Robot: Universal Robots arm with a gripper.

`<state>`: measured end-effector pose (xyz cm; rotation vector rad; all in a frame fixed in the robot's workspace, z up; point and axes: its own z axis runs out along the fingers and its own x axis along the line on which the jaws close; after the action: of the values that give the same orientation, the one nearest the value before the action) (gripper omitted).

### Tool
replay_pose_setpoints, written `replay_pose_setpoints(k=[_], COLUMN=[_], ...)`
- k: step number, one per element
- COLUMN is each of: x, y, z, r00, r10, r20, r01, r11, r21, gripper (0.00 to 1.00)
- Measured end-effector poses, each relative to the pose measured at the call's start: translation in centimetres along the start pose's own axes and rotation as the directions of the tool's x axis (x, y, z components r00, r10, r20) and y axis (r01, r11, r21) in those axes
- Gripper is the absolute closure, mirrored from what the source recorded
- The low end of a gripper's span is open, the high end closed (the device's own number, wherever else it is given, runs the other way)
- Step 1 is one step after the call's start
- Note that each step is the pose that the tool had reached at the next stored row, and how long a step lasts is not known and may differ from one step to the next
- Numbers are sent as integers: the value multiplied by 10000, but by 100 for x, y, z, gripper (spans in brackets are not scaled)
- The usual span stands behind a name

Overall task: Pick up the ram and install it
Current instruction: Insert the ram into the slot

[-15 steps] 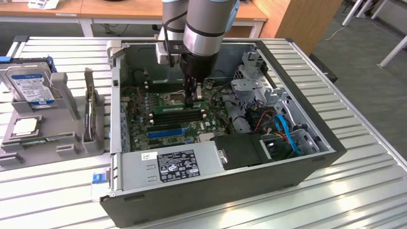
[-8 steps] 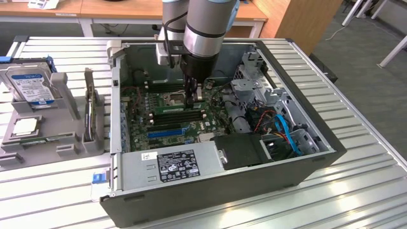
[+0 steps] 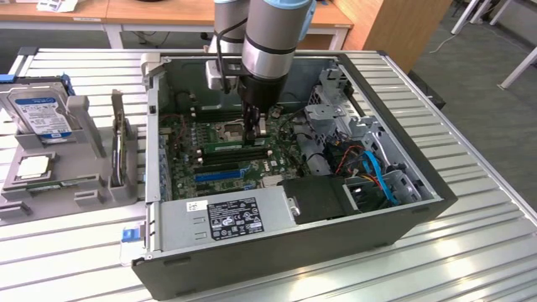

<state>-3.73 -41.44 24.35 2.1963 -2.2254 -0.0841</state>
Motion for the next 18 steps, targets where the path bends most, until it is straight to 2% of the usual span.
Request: replay_pose_setpoints(k=[18], x=[1], y=[26], z=[5], r00=[10000], r10=[-1], r20=[1], r01=[1], r11=[10000], r21=[0], gripper=[88])
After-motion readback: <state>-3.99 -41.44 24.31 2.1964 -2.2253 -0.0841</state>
